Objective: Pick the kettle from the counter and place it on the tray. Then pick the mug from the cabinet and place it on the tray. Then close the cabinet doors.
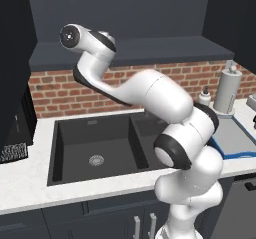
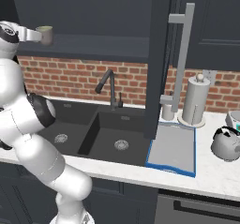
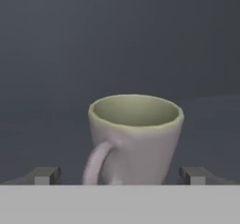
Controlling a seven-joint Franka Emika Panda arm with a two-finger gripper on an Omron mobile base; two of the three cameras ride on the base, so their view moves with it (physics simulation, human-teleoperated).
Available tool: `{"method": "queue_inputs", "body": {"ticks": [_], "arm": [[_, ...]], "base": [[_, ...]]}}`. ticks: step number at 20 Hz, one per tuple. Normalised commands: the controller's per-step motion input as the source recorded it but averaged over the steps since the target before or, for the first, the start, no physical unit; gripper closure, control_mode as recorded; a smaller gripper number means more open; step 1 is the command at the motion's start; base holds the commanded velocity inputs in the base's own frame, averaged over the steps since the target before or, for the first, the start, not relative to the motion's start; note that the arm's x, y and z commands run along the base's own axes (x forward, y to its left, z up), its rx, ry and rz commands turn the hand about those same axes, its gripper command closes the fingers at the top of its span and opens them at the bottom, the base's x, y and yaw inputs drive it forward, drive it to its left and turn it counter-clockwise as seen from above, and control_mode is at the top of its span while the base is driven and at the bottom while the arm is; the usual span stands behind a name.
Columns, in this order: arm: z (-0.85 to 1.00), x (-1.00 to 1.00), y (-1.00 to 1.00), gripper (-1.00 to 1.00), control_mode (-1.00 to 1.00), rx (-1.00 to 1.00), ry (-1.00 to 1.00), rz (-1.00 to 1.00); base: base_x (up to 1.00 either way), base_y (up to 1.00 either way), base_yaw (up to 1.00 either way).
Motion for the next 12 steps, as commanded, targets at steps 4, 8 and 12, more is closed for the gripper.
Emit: {"method": "queue_inputs", "body": {"ticks": [4,8,12], "arm": [[0.00,0.23,0.00,-1.00,-1.00,0.02,0.01,-0.07],[0.00,0.18,0.00,-1.00,-1.00,0.04,0.02,-0.03],[0.00,0.09,-0.02,1.00,-1.00,0.03,0.00,-0.01]], "base": [[0.00,0.00,0.00],[0.00,0.00,0.00],[0.00,0.00,0.00]]}}
